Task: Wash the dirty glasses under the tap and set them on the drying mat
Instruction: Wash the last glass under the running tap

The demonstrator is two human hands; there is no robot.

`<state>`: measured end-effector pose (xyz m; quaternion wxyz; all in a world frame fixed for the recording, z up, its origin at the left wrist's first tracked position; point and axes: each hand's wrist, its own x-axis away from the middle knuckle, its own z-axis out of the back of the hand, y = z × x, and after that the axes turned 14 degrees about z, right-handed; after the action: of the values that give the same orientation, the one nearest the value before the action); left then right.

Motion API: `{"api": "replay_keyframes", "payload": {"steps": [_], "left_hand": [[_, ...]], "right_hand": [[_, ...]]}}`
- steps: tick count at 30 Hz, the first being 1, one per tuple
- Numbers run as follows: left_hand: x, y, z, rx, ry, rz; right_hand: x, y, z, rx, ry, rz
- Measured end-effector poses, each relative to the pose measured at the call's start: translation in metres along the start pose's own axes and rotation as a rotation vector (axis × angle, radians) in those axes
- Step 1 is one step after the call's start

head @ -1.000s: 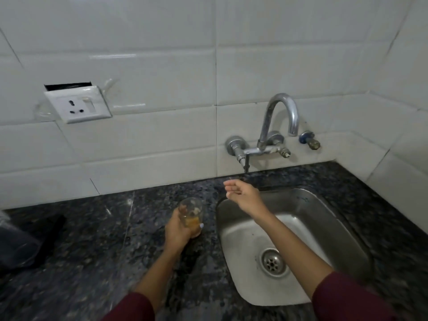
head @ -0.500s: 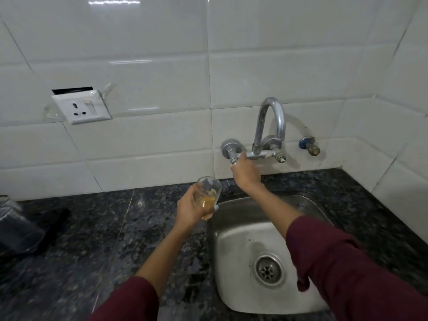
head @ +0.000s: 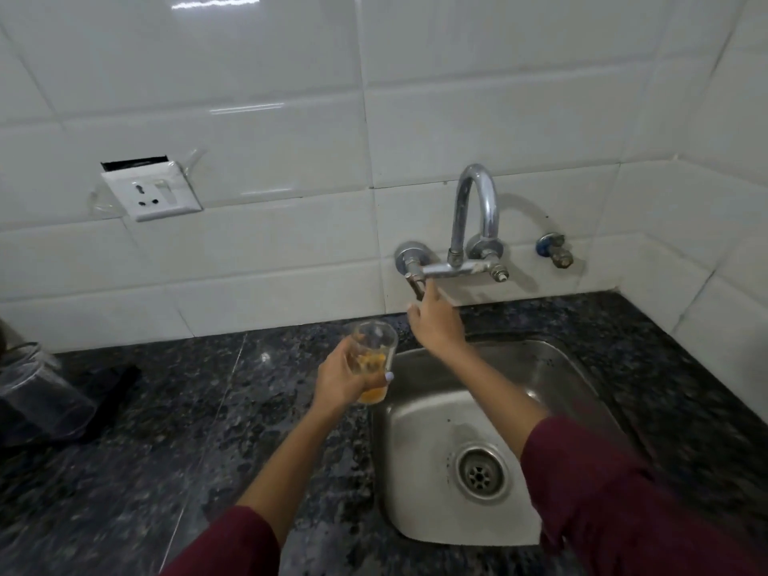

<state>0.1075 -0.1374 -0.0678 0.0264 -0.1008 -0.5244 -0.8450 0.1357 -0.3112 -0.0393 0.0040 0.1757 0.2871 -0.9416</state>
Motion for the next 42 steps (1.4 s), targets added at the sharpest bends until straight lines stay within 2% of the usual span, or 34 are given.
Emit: {"api": "replay_keyframes", "payload": {"steps": [2,5,9,11,15,16,18,21,23,25,28,30,32,34,35,37,39,40,42], "left_hand": [[-0.003,0.002,-0.013,-0.039,-0.032,-0.009],[-0.008,0.009,-0.035,-0.094,-0.136,-0.032],[-0.018,0.022,-0.064,-0.174,-0.259,-0.082],[-0.023,0.029,-0.078,-0.197,-0.309,-0.125],[-0.027,0.039,-0.091,-0.23,-0.372,-0.232],[-0.029,0.04,-0.091,-0.21,-0.377,-0.235],[-0.03,0.038,-0.091,-0.051,-0.379,-0.154],[-0.027,0.032,-0.093,0.444,-0.353,0.066],[-0.021,0.033,-0.099,0.752,-0.354,0.172],[-0.02,0.037,-0.104,0.913,-0.314,0.225],[-0.027,0.036,-0.103,0.96,-0.315,0.335],[-0.031,0.036,-0.098,0.922,-0.389,0.455],[-0.034,0.039,-0.094,0.818,-0.475,0.565],[-0.036,0.042,-0.092,0.76,-0.541,0.634],[-0.038,0.043,-0.093,0.745,-0.564,0.614],[-0.043,0.045,-0.099,0.742,-0.573,0.483],[-0.042,0.047,-0.105,0.795,-0.512,0.37],[-0.041,0.049,-0.107,0.815,-0.478,0.355],[-0.043,0.05,-0.11,0.818,-0.442,0.391]], "right_hand": [[0.026,0.006,0.003,-0.098,-0.003,0.018],[0.068,0.02,0.018,-0.221,0.078,0.064],[0.097,0.035,0.044,-0.227,0.143,0.139],[0.097,0.044,0.053,-0.133,0.077,0.178],[0.085,0.06,0.059,0.042,-0.271,0.22],[0.082,0.061,0.059,0.015,-0.289,0.207],[0.075,0.059,0.061,-0.105,-0.203,0.121],[0.065,0.046,0.064,-0.445,0.029,-0.115],[0.062,0.036,0.06,-0.669,0.096,-0.206],[0.064,0.034,0.051,-0.646,0.125,-0.19],[0.082,0.045,0.038,-0.515,0.071,0.011],[0.092,0.061,0.037,-0.352,-0.042,0.153],[0.095,0.073,0.042,-0.224,-0.12,0.201],[0.091,0.076,0.046,-0.194,-0.139,0.182],[0.086,0.073,0.047,-0.22,-0.117,0.137],[0.076,0.057,0.051,-0.387,-0.001,-0.038],[0.069,0.044,0.052,-0.563,0.114,-0.215],[0.07,0.04,0.051,-0.59,0.15,-0.233],[0.08,0.04,0.045,-0.549,0.149,-0.121]]}}
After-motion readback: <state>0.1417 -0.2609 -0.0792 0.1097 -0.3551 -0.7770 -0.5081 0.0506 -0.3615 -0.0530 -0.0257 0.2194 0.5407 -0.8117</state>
